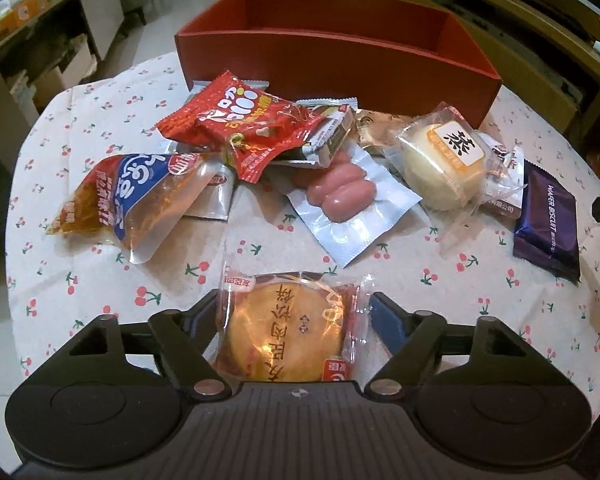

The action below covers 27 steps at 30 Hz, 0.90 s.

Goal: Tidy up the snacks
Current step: 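Grasp the round pastry bun with the left tool while the right tool grasps the blue wafer biscuit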

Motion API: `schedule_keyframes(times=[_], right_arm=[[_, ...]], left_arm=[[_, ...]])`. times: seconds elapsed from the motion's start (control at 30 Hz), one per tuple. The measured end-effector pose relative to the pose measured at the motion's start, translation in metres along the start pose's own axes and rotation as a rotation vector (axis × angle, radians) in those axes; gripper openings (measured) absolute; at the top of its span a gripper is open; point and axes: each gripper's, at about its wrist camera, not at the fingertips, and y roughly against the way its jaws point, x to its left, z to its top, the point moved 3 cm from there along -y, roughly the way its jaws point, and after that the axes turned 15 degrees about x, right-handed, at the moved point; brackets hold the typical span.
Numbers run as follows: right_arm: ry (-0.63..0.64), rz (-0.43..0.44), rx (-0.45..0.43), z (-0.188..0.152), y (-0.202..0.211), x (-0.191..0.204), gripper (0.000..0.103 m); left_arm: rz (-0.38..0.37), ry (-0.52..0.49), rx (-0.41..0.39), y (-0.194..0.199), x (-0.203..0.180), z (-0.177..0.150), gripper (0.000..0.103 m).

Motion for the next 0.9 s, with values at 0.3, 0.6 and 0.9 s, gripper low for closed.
schedule_keyframes(times=[0.3, 0.6, 0.9], right_arm=[[-0.097, 0.118, 0.136, 0.018, -0.032, 0.005, 0.073], [-0.041, -0.007, 0.134, 0.026, -0.061, 0.033, 0.073], [-0.002, -0.018, 0.092, 0.01, -0.047, 0.022, 0.053]], left_arm=[[-0.011, 0.014, -0.018, 0.007, 0.003, -0.002, 0.074], [-0.038, 0.029, -0.024, 0.007, 0.004, 0.0, 0.068], [-0.071, 0.06, -0.003, 0.008, 0.013, -0.001, 0.071]])
